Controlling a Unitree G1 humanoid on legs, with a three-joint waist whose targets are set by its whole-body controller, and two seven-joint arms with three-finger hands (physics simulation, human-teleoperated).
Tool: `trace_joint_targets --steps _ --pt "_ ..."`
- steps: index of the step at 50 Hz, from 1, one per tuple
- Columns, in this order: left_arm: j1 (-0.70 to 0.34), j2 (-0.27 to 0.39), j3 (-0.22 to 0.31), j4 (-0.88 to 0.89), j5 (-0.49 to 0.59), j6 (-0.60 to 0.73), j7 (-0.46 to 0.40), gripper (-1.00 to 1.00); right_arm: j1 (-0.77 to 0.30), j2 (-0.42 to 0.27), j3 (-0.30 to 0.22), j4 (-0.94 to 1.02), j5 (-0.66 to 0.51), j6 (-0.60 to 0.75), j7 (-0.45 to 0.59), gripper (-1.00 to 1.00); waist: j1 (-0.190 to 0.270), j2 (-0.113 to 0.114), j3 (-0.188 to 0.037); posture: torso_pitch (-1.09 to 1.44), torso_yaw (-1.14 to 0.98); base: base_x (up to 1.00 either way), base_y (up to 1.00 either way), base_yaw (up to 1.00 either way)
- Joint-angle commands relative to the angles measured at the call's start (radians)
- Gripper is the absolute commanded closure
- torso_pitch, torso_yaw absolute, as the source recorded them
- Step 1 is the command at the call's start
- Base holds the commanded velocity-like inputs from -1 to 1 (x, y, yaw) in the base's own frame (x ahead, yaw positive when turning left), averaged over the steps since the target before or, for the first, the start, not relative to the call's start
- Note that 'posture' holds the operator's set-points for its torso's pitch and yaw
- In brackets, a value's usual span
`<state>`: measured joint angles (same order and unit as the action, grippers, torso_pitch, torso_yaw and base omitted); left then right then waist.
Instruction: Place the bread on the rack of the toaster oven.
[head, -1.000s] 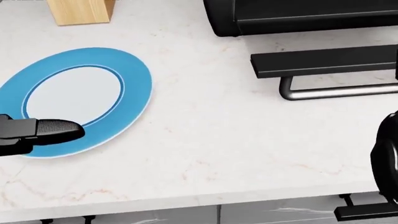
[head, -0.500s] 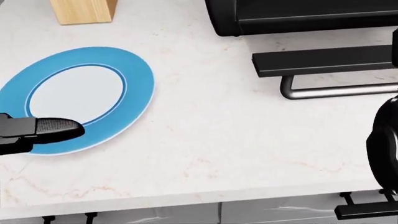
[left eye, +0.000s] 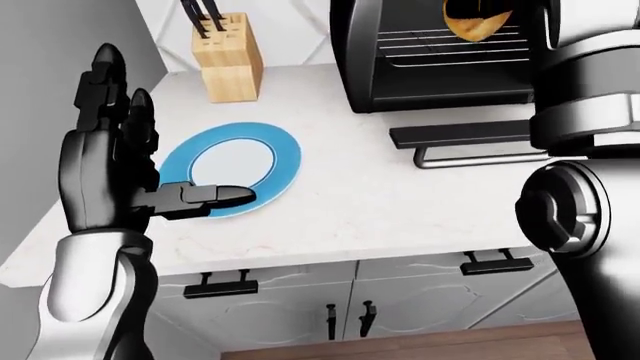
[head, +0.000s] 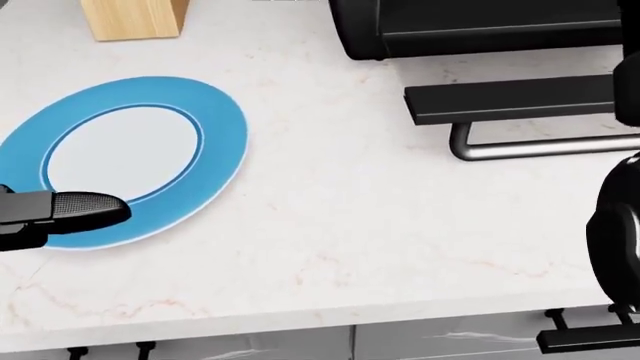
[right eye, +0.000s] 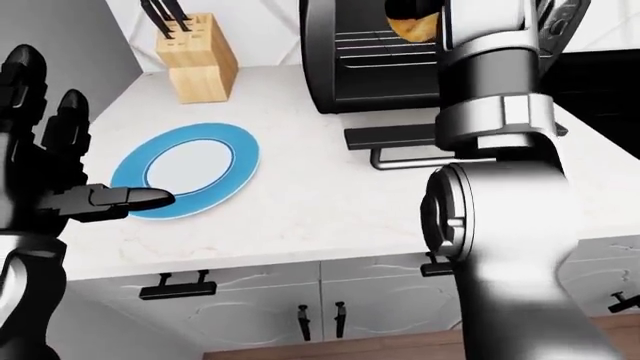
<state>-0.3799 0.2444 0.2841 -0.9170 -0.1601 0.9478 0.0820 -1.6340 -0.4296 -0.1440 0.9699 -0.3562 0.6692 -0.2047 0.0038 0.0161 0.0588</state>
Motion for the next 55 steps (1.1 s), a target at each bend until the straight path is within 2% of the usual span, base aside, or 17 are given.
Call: trace_joint_targets --steps 1,7,17,26,29,40,46,51,53,55 --pt "-0.019 0.008 0.008 -0.021 0.004 -0.032 0.002 -1.0 -0.042 -0.012 0.006 -0.039 0.017 -0.052 -0.035 1.0 0.0 -0.001 -0.027 0.0 0.0 0.0 0.0 0.0" --pt "-0.016 0.006 0.005 -0.018 0.008 -0.038 0.002 -1.0 -0.025 -0.009 0.012 -0.021 0.049 -0.08 -0.075 1.0 0.002 -0.003 -0.028 0.0 0.0 0.0 0.0 0.0" --pt "-0.02 0.009 0.01 -0.019 0.004 -0.036 0.002 -1.0 -0.031 -0.019 0.021 -0.017 0.066 -0.075 -0.073 1.0 0.003 -0.005 -0.027 0.0 0.0 0.0 0.0 0.0" --pt "-0.032 0.015 0.015 -0.023 -0.002 -0.021 0.004 -1.0 -0.014 -0.018 0.022 -0.025 0.068 -0.068 -0.064 0.52 0.003 -0.007 -0.027 0.0 0.0 0.0 0.0 0.0" --pt "-0.034 0.016 0.019 -0.028 -0.006 -0.015 0.005 -1.0 -0.01 -0.016 0.022 -0.02 0.069 -0.074 -0.067 0.45 0.002 -0.007 -0.027 0.0 0.0 0.0 0.0 0.0" --pt "-0.019 0.02 0.032 -0.035 -0.013 -0.019 0.004 -1.0 0.002 -0.005 0.021 0.003 0.078 -0.106 -0.083 0.4 0.001 -0.004 -0.028 0.0 0.0 0.0 0.0 0.0" --pt "-0.019 0.021 0.03 -0.032 -0.015 -0.022 0.008 -1.0 0.007 -0.006 0.024 0.002 0.077 -0.106 -0.077 0.09 0.002 -0.004 -0.028 0.0 0.0 0.0 0.0 0.0" --pt "-0.017 0.022 0.027 -0.029 -0.013 -0.025 0.01 -1.0 0.012 -0.005 0.026 0.003 0.075 -0.108 -0.074 -0.29 0.002 -0.005 -0.029 0.0 0.0 0.0 0.0 0.0" --pt "-0.016 0.022 0.028 -0.029 -0.013 -0.025 0.01 -1.0 0.01 -0.005 0.027 0.005 0.074 -0.107 -0.071 -0.36 0.002 -0.005 -0.029 0.0 0.0 0.0 0.0 0.0" --pt "-0.014 0.02 0.03 -0.032 -0.015 -0.025 0.009 -1.0 0.008 -0.006 0.03 0.006 0.069 -0.104 -0.064 -0.62 0.002 -0.005 -0.029 0.0 0.0 0.0 0.0 0.0"
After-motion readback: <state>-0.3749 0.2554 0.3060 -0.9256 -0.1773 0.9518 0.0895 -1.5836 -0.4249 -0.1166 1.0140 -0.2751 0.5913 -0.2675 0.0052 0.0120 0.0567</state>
